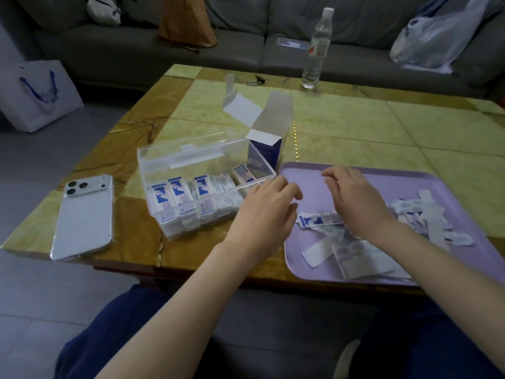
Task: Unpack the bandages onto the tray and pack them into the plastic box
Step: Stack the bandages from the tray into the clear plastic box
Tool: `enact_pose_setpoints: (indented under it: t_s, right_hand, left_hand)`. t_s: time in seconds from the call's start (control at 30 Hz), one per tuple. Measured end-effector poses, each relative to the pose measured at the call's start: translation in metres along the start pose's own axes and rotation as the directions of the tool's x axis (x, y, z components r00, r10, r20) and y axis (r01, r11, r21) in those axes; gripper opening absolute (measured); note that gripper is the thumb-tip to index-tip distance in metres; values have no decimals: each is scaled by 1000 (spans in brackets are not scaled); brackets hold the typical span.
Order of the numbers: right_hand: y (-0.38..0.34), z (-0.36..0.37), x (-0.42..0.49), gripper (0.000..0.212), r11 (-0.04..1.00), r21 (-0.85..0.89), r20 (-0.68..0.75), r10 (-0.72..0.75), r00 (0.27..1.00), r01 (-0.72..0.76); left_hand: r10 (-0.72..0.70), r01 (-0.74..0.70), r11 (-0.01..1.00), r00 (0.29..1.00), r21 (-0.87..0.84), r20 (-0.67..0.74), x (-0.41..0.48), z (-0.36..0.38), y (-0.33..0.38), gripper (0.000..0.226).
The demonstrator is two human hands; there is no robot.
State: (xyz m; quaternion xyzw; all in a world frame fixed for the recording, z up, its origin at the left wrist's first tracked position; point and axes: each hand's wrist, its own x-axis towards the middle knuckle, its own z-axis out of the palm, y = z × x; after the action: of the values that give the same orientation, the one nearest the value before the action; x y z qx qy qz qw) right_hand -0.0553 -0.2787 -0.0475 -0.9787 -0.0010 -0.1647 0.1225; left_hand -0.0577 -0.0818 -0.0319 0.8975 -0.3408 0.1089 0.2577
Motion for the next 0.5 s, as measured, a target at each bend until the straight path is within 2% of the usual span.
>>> enact_pose_setpoints:
  t_s: [0.07,0.1,0.2,0.27,0.3,0.4,0.5]
  right_hand:
    - [37,2,-4,57,986,-125,120,124,985,-109]
    - [52,3,-5,62,965,-195,151,206,967,-175]
    - [87,-6,-11,55,832,-266,187,541,820,-488]
    - [104,-6,-15,58,772,-257,251,634,731,-581]
    - [110,-3,-16,59,777,-245,279,629,726,-579]
    - [107,2,-22,53,840,-179,311,543,780,-513]
    - [90,5,-25,43,919,-60,262,392,882,-390]
  left_hand:
    - [13,-15,1000,995,12,99,6,14,11,24]
    - [13,-15,1000,991,17,134,7,19,13,27]
    - [19,-34,997,973,63,231,14,39,23,34]
    - [-3,-30,994,953,106,304,18,51,27,41]
    - [-23,-18,993,942,117,334,20,55,28,43]
    - [-44,-3,993,921,120,387,26,65,35,44]
    - [-43,-8,993,908,120,417,32,73,42,43]
